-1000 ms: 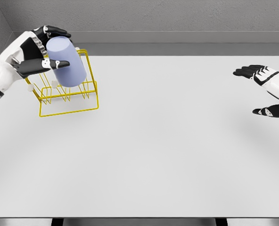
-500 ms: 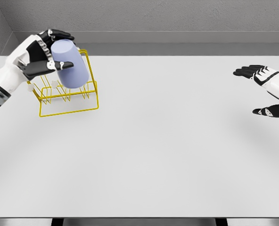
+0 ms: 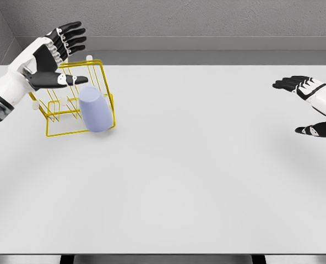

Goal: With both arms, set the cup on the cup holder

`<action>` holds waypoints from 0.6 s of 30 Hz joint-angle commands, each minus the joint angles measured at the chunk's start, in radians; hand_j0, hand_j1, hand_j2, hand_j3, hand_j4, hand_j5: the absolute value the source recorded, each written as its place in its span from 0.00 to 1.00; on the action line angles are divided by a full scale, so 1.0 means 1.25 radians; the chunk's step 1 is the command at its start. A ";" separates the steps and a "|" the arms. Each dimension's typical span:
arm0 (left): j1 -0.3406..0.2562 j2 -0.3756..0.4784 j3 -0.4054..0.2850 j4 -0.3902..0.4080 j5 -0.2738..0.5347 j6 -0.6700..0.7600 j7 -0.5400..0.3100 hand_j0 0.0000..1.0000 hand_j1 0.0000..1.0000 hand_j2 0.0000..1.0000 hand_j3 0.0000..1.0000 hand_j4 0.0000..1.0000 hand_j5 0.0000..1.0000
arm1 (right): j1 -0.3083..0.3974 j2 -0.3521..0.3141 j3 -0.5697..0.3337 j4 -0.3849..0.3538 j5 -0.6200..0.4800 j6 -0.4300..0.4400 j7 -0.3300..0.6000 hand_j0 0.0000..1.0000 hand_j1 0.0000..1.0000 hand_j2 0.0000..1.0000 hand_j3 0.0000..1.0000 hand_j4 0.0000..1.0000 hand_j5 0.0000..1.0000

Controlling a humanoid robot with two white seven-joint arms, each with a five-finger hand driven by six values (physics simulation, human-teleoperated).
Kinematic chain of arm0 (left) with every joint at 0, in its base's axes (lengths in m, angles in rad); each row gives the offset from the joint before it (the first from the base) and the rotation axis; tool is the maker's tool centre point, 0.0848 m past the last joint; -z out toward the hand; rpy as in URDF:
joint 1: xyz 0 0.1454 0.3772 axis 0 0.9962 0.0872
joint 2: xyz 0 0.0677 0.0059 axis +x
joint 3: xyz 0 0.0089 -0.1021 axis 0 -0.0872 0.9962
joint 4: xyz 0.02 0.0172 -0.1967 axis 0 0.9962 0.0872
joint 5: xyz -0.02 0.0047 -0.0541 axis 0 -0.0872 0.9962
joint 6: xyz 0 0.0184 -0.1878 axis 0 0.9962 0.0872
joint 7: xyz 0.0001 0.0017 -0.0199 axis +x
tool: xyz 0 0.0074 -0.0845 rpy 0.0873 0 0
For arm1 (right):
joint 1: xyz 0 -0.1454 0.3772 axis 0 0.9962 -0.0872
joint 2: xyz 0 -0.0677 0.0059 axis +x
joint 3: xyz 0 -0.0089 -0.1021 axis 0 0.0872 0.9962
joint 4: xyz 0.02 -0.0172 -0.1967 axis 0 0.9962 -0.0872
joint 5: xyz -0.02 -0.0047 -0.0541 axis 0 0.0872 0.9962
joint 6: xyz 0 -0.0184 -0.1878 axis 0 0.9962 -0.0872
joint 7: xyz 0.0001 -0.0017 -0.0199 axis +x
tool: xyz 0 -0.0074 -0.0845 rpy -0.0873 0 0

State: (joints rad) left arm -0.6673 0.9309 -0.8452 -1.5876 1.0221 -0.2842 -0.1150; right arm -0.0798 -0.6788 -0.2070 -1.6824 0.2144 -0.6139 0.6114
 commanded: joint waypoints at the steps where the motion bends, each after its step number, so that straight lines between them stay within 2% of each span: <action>1: 0.000 0.001 0.001 -0.007 0.000 -0.007 0.000 1.00 1.00 1.00 1.00 1.00 1.00 | 0.000 -0.001 0.000 0.000 -0.006 0.002 0.000 1.00 1.00 1.00 1.00 1.00 1.00; 7: 0.002 0.010 0.001 -0.025 -0.007 -0.041 -0.001 1.00 1.00 1.00 1.00 1.00 1.00 | 0.000 -0.001 0.000 0.000 -0.006 0.002 0.000 1.00 1.00 1.00 1.00 1.00 1.00; 8: 0.010 0.014 0.001 -0.032 -0.008 -0.093 -0.001 1.00 1.00 1.00 1.00 1.00 1.00 | 0.000 -0.001 0.000 0.000 -0.006 0.002 0.000 1.00 1.00 1.00 1.00 1.00 1.00; 12: 0.083 0.066 0.005 -0.033 -0.030 -0.244 -0.001 1.00 1.00 1.00 1.00 1.00 1.00 | 0.000 -0.001 0.000 0.006 -0.005 0.002 0.000 1.00 1.00 1.00 1.00 1.00 1.00; 14: 0.094 0.081 0.006 -0.032 -0.030 -0.261 -0.001 1.00 1.00 1.00 1.00 1.00 1.00 | 0.000 -0.001 -0.001 0.008 -0.006 0.002 0.000 1.00 1.00 1.00 1.00 1.00 1.00; 18: 0.152 0.111 0.011 -0.026 -0.034 -0.261 -0.001 1.00 1.00 1.00 1.00 1.00 1.00 | 0.002 -0.001 -0.006 0.010 -0.006 0.002 0.000 1.00 1.00 1.00 1.00 1.00 1.00</action>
